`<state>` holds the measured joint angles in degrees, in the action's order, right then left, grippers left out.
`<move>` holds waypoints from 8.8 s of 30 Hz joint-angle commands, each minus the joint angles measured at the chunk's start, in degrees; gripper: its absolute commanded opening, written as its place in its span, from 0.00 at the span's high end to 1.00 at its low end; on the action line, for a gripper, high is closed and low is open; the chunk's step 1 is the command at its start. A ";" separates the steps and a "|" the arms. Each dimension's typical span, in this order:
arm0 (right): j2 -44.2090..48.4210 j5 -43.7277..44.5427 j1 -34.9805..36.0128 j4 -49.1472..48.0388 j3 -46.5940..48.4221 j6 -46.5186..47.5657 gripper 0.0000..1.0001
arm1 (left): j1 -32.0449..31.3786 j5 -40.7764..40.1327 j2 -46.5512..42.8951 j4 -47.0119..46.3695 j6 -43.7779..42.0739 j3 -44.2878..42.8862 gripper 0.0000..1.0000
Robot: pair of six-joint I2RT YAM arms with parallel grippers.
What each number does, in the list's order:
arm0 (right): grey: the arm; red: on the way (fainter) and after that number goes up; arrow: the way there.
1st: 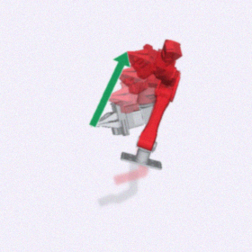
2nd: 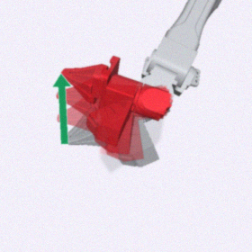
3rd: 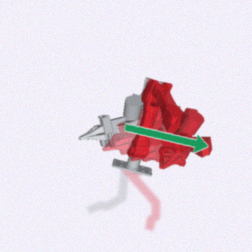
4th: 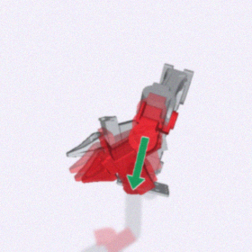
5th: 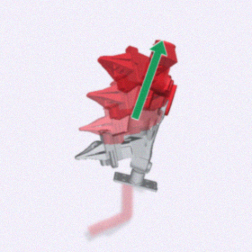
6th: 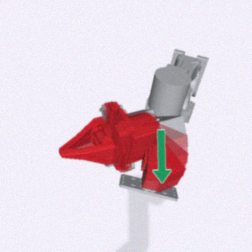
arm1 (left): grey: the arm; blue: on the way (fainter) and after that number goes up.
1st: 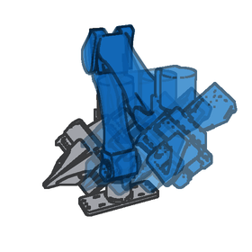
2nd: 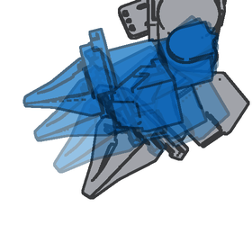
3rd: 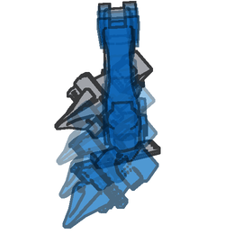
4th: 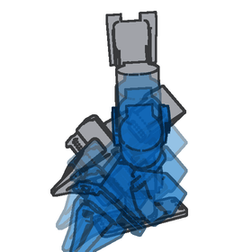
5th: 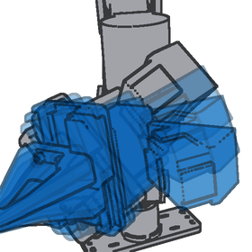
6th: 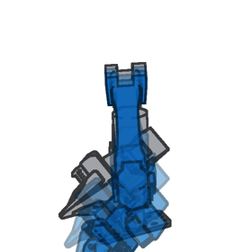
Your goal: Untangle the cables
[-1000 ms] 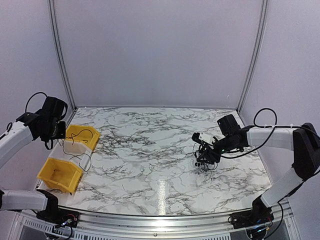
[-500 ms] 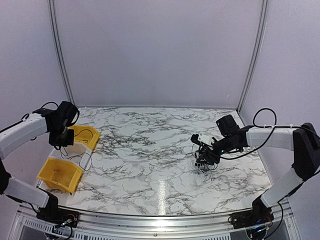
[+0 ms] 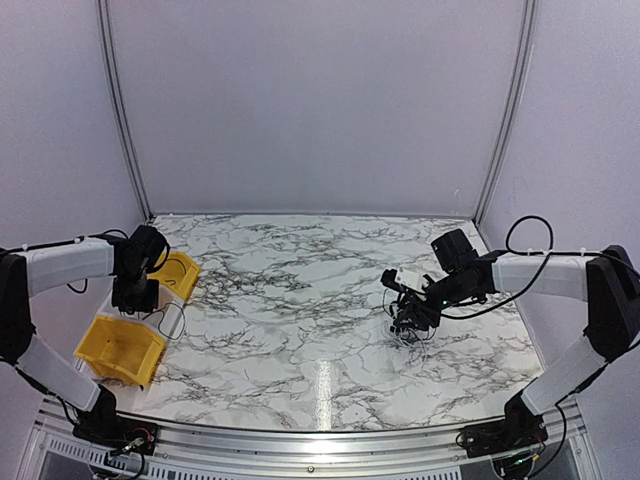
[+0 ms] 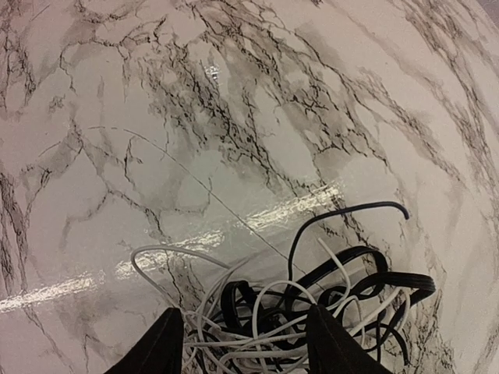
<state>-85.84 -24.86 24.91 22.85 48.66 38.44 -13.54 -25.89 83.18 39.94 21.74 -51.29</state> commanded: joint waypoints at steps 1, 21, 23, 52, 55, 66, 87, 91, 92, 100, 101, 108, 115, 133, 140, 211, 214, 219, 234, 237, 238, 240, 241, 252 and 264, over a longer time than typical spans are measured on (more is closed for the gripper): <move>-0.20 1.02 0.67 1.30 1.86 0.93 0.46 | 0.40 1.51 -1.11 -2.37 0.67 0.32 0.44; -2.13 4.53 1.24 2.10 2.13 2.17 0.47 | -17.30 2.86 -15.24 -5.62 -1.00 -5.62 0.17; -2.07 4.49 1.27 2.24 2.05 2.26 0.47 | -19.09 2.55 -14.93 -5.63 2.75 -4.79 0.23; -5.07 5.53 2.07 3.47 2.72 2.68 0.48 | -26.64 -10.76 13.35 -7.91 11.54 1.87 0.59; -5.22 5.59 2.11 3.68 2.67 2.62 0.48 | -26.56 -11.04 15.84 -9.10 10.91 1.60 0.64; -5.65 5.88 2.16 3.78 2.71 2.68 0.49 | -26.45 -13.49 9.53 -5.16 10.42 -1.09 1.00; -5.11 6.41 2.38 4.22 2.79 2.93 0.49 | -12.14 -16.96 4.32 -0.06 7.18 -2.54 1.00; -4.88 6.41 2.43 4.39 2.79 3.03 0.49 | -11.52 -16.51 4.15 -0.02 7.53 -1.66 1.00; -4.91 6.43 2.43 4.42 2.77 3.06 0.49 | -11.51 -16.37 4.36 -0.01 7.61 -1.43 1.00; -5.03 6.63 2.38 4.75 2.90 3.10 0.50 | -11.43 -14.95 3.54 2.36 8.61 -2.62 0.39; -5.03 6.59 2.42 4.75 2.86 3.12 0.50 | -11.49 -14.90 2.77 3.23 8.73 -2.98 0.35; -5.28 6.76 2.43 5.05 3.04 3.31 0.50 | -14.13 -19.62 -7.63 10.32 8.26 -8.46 0.01; -4.59 7.62 2.52 4.62 3.16 2.74 0.50 | -24.07 -25.07 -5.97 14.30 -2.06 -17.65 0.01; 3.10 8.00 2.43 -0.23 1.48 0.42 0.51 | -35.25 -21.71 -1.51 -34.65 -18.57 -21.15 0.01; 3.81 2.33 2.47 -1.92 4.59 -4.57 0.50 | -35.14 -9.86 7.29 -38.88 -21.06 -17.69 0.01; 16.75 -31.21 4.05 9.53 19.80 -15.34 1.00 | -57.29 16.00 23.39 -75.72 -16.71 -21.68 0.73; 17.19 -31.21 4.10 9.55 19.46 -15.19 1.00 | -56.81 16.54 24.48 -75.81 -17.01 -22.65 0.82; 17.35 -30.08 4.09 8.12 18.13 -14.88 0.99 | -56.51 17.34 24.66 -76.78 -16.63 -22.09 1.00; 11.43 -19.33 4.45 -11.64 -2.53 -9.05 0.29 | -56.42 3.28 16.76 -93.64 1.30 0.22 1.00; 7.42 -19.73 4.62 -7.49 -0.33 -6.26 0.39 | -56.47 3.41 15.65 -93.56 4.94 3.34 0.97; 6.83 -19.43 4.62 -6.10 0.14 -5.47 0.43 | -56.43 3.42 15.34 -93.56 6.35 4.63 0.91; 6.89 -17.93 4.63 -4.88 -0.13 -3.96 0.48 | -56.43 3.13 14.36 -92.38 9.92 7.90 0.75; 7.31 -16.77 4.63 -5.21 -0.77 -3.68 0.50 | -56.42 2.21 13.70 -90.42 12.33 8.74 0.70; 7.15 -10.33 10.29 -3.01 -2.02 2.83 0.44 | -58.55 11.65 6.75 -74.68 23.22 16.24 0.57; -4.70 -6.05 28.08 -3.99 3.38 -1.06 0.37 | -59.58 -10.33 -13.77 -72.60 32.85 35.57 0.56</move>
<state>-87.37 -32.71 48.82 19.20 49.36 39.83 -72.84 -27.75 73.84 -34.52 51.48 -18.90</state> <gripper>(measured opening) 0.628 0.442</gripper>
